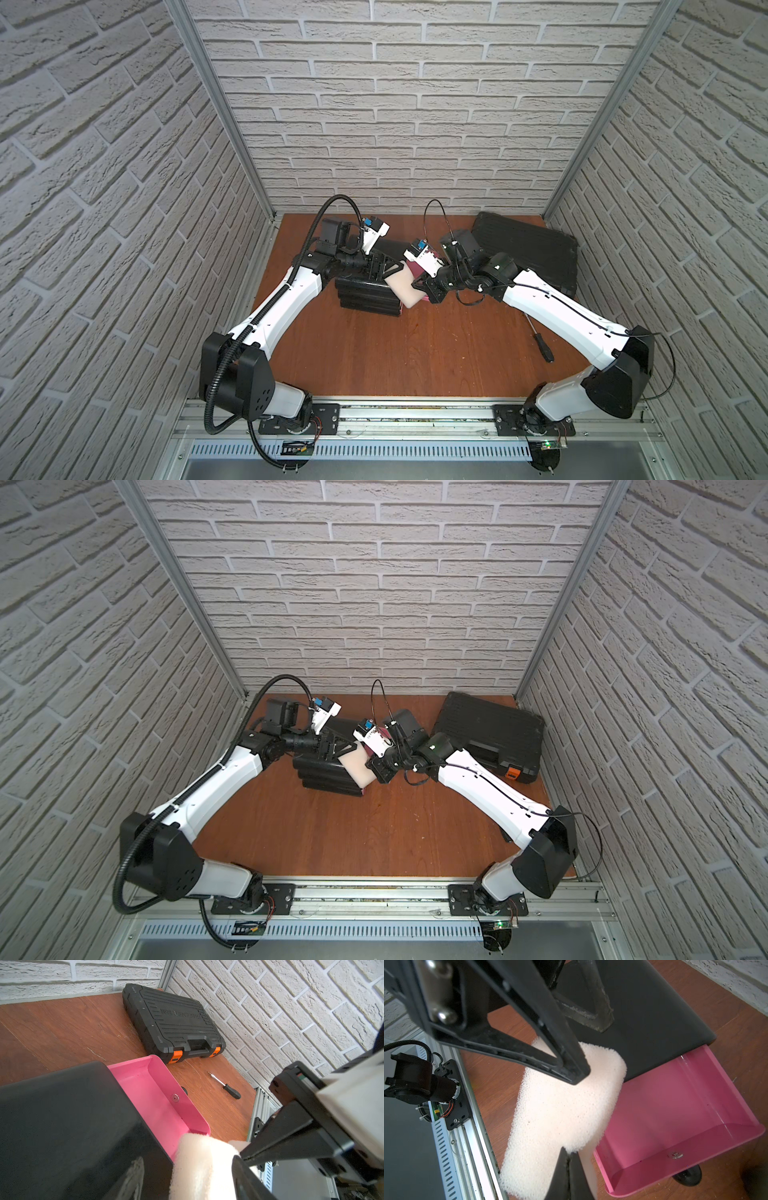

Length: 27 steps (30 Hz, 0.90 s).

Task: Take the sponge out of the drawer
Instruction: Pick up the sponge from the drawer.

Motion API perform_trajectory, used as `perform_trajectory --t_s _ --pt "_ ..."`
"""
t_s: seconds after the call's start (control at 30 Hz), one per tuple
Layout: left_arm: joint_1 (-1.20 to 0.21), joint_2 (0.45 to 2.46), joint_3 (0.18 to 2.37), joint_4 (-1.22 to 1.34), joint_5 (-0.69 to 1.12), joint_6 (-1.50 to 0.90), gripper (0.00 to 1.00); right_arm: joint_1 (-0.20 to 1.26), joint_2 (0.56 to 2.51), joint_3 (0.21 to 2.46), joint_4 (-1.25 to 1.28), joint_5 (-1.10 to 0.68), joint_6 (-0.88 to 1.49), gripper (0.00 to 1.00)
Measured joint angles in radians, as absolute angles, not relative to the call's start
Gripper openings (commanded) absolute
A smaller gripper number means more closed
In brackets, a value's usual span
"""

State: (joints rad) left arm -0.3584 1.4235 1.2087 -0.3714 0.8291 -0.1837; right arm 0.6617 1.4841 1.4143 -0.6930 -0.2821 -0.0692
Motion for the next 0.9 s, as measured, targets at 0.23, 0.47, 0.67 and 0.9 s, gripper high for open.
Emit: perform_trajectory --t_s 0.23,0.47,0.67,0.9 --pt "-0.369 1.424 1.201 -0.374 0.838 -0.175 0.23 0.659 1.484 1.424 -0.691 -0.27 -0.066 0.03" --pt "-0.387 1.41 1.167 -0.353 0.792 -0.194 0.0 0.658 1.484 1.423 -0.688 -0.245 -0.048 0.03" --pt "-0.393 1.376 1.136 -0.313 0.741 -0.231 0.0 0.658 1.484 1.423 -0.663 -0.211 -0.019 0.22" --pt "-0.396 1.302 1.062 -0.245 0.624 -0.365 0.0 0.653 1.469 1.414 -0.602 -0.093 0.045 0.44"
